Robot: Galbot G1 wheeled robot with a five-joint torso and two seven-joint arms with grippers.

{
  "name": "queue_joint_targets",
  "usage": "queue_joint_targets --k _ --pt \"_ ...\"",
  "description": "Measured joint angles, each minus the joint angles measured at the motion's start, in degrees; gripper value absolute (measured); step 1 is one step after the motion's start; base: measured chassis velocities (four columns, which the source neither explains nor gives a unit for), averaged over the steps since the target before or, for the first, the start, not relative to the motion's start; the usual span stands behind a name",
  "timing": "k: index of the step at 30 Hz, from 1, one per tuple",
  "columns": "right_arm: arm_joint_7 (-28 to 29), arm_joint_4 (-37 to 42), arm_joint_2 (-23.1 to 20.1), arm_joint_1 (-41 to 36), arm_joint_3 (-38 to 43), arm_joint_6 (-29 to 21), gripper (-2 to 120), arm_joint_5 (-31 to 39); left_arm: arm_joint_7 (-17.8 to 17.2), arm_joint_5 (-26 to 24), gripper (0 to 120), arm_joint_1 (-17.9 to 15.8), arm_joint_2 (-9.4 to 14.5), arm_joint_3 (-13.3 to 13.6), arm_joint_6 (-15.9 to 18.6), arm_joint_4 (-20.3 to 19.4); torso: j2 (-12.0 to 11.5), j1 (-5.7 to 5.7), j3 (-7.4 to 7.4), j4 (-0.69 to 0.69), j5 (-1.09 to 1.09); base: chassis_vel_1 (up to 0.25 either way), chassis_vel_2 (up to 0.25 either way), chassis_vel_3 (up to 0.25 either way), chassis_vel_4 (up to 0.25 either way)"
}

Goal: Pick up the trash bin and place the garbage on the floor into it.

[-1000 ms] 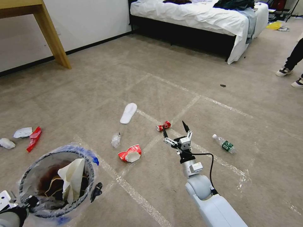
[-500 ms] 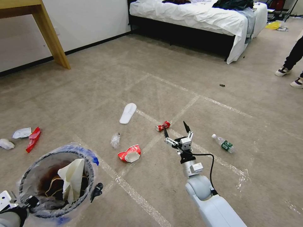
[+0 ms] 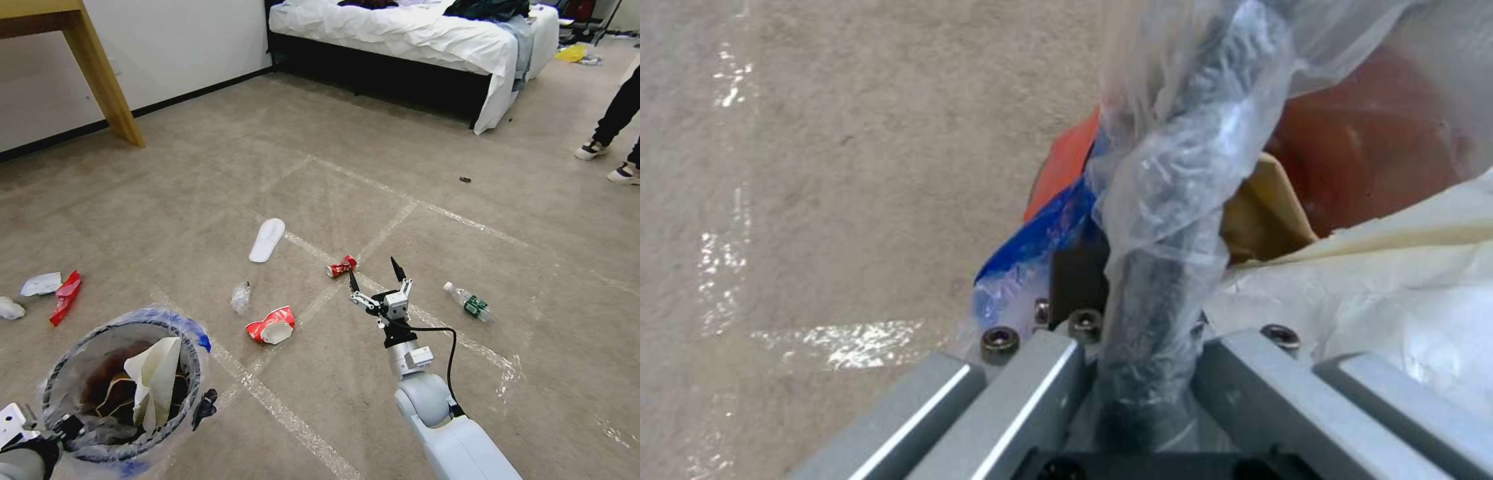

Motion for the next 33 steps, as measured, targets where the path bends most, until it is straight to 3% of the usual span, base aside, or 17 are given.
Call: queue_joint_targets --k 18,33 --pt "0.1 0.7 -0.2 -0.5 0.6 0.0 100 0.1 0.0 -0.1 0 0.2 -0.1 0.1 -0.2 -0.1 0.0 0.0 0.0 -0.02 0.0 -0.042 -0.046 -0.045 -0.042" --pt "-0.1 0.0 -0.1 -0.1 -0.1 0.2 100 0.4 -2.6 -0.6 0 0.2 0.3 -2.0 -1.2 -0.1 0.0 0.01 0.0 0.0 0.0 0.0 0.0 0.0 0.0"
